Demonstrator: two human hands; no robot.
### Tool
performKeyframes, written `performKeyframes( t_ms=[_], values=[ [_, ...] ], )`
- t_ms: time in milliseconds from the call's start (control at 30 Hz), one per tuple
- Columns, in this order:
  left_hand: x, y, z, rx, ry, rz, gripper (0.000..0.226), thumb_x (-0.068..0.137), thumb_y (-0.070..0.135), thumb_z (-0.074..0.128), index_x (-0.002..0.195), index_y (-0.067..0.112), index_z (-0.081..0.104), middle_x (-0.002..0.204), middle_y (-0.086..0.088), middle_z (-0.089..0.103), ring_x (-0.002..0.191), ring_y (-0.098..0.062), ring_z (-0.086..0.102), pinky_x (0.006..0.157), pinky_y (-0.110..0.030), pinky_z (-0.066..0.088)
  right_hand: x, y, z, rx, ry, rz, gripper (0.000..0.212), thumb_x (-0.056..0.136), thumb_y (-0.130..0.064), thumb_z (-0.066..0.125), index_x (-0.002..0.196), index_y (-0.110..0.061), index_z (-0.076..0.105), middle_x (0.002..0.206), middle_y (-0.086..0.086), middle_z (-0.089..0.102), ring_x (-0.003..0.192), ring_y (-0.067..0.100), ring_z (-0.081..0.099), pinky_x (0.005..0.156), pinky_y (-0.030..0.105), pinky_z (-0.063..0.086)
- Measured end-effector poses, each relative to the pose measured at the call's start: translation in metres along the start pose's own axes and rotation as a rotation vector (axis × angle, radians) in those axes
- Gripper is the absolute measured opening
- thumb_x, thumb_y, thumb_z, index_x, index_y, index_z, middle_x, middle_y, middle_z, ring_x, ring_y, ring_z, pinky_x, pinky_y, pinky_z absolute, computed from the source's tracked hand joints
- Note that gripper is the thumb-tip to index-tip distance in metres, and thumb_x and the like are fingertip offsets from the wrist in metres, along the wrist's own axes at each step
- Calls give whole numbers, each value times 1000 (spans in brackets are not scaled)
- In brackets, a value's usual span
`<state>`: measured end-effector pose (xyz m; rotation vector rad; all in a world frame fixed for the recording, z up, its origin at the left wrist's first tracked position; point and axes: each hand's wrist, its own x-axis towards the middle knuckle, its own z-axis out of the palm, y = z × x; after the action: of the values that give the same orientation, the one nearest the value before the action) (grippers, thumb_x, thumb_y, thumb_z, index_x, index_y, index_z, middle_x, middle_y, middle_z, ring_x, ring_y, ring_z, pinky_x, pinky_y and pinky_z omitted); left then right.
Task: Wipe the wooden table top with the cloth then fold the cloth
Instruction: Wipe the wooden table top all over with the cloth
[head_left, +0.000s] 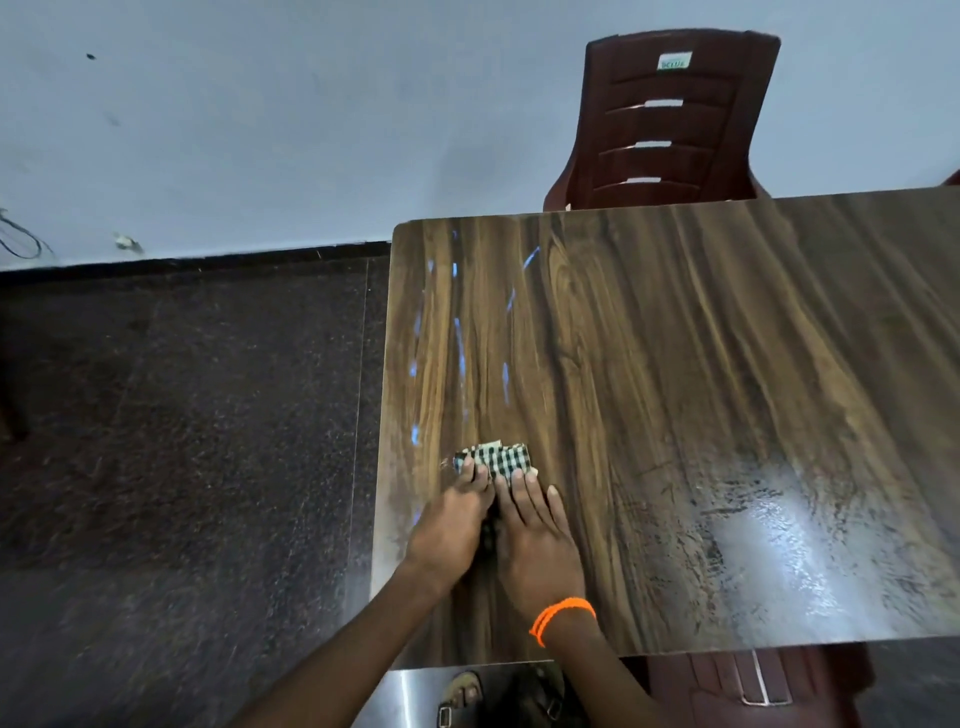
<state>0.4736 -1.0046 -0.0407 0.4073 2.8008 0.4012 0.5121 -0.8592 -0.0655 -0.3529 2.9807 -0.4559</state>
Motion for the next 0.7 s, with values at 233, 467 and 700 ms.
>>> performKeyframes(
  t_ms=[233,467,700],
  values=[
    [57,57,-1,-30,-29,65,54,95,4,45,148,14,37,161,-7,24,150,-22,21,112,-37,40,13,59,-24,-67,69,128,56,95,-31,32,147,-15,42,151,7,44,143,23,36,118,44,22],
    [135,43,-32,-112,34,-90,45,99,17,46,143,13,39,159,-13,26,123,-35,56,100,-42,49,107,70,-35,-5,14,228,56,101,-22,38,154,-17,23,161,7,24,151,21,12,122,39,4],
    [116,-35,-51,-92,27,-32,45,102,20,38,147,21,41,159,-8,30,145,-25,32,113,-35,36,134,4,-24,52,-23,89,59,101,-22,38,156,-16,17,163,9,13,152,24,2,123,39,1]
  ],
)
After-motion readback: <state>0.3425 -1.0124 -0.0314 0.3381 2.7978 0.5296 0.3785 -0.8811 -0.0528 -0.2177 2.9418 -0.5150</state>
